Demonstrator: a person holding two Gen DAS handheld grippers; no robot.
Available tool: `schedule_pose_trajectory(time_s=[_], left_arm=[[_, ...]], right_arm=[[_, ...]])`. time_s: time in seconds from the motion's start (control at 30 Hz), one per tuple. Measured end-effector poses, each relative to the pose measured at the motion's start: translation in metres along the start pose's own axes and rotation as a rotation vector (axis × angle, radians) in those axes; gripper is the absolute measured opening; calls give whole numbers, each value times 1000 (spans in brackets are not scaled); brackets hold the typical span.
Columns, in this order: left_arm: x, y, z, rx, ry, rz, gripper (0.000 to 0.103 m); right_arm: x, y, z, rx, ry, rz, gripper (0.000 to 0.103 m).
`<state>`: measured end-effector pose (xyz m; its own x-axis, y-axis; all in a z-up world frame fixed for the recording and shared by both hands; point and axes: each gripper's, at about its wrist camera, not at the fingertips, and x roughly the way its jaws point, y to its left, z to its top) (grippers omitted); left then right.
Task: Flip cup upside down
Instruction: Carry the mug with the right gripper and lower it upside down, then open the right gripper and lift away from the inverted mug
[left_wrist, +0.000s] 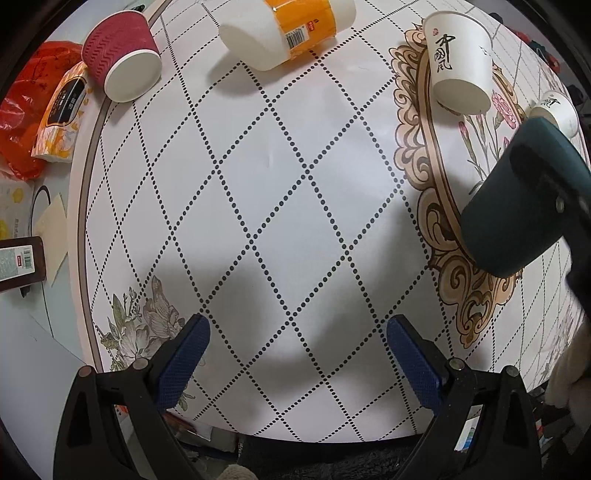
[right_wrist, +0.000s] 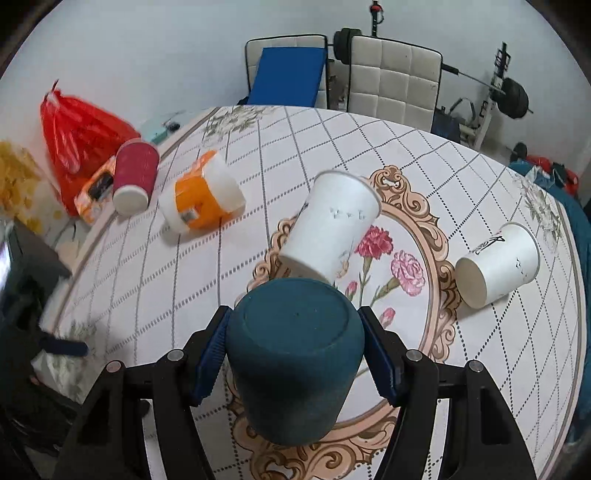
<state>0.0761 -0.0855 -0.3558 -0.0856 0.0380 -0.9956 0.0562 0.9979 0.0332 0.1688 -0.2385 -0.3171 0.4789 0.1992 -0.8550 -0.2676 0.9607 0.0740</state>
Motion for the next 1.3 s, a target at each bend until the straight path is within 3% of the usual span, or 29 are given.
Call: schedule_pose_trajectory(time_s=[0.27, 0.7, 0.8, 0.97, 1.3], left_arm=[[2, 1, -2, -11, -4, 10, 98], [-9, -1, 0, -32, -36, 15, 98], [-26, -4, 5, -36, -68, 9, 98], [-61, 1, -10, -18, -152, 3, 98], [-126, -2, -44, 80, -350, 61, 98]], right_arm=[[-8, 10, -19, -81, -12, -13, 70], [-20, -5, -27, -18, 44, 24, 72], [-33, -10, -23, 26, 57, 8, 86], [-60, -21, -26, 134, 120, -56, 93], [-131, -15, -52, 309, 103, -230, 96]])
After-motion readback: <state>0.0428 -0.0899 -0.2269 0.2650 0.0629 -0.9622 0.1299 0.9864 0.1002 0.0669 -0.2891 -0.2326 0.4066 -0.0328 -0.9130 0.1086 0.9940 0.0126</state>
